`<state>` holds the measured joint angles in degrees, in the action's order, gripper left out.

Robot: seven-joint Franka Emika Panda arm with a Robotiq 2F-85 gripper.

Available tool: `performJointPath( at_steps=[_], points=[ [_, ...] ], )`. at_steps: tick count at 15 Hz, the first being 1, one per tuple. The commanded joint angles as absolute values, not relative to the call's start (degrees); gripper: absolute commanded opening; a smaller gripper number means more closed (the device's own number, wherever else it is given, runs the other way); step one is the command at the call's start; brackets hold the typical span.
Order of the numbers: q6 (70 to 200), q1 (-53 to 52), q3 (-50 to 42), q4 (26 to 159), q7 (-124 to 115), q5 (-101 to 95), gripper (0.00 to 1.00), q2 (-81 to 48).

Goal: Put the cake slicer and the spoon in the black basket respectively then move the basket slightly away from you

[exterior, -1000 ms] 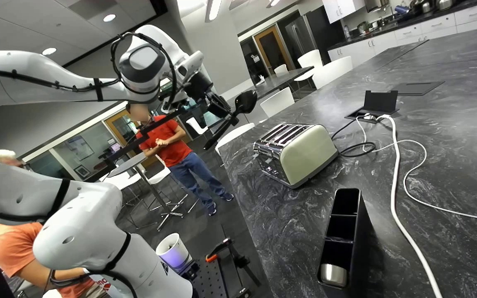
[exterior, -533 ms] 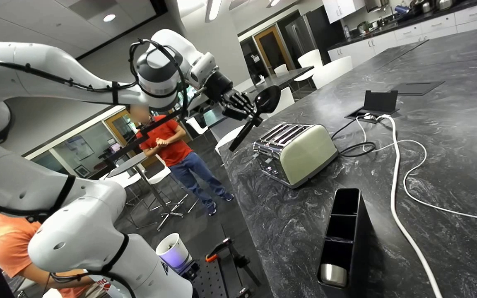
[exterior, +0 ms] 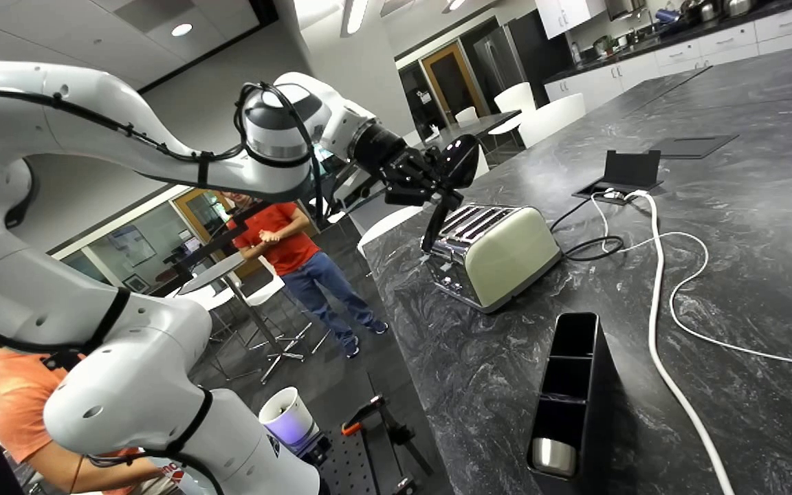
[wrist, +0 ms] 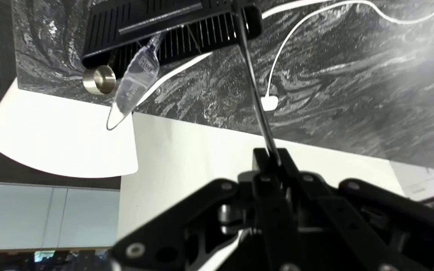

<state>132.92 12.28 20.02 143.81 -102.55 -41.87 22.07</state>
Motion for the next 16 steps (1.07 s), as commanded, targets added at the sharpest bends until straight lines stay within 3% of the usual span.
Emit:
performJointPath(
  at_steps=[1, 4, 5, 9, 16],
  points=[
    [131.15, 8.32, 16.52, 143.54, -107.72, -47.05, 0.07, 21.37],
    [130.27, 7.91, 16.40, 143.52, -112.39, -50.69, 0.07, 21.23],
    [130.26, 7.90, 16.41, 143.52, -112.53, -50.72, 0.02, 21.23],
    [126.81, 14.28, 22.39, 141.48, -128.71, -70.23, 0.02, 17.26],
    [104.03, 2.12, 12.57, 138.48, -154.29, -92.81, 0.02, 3.44]
  ],
)
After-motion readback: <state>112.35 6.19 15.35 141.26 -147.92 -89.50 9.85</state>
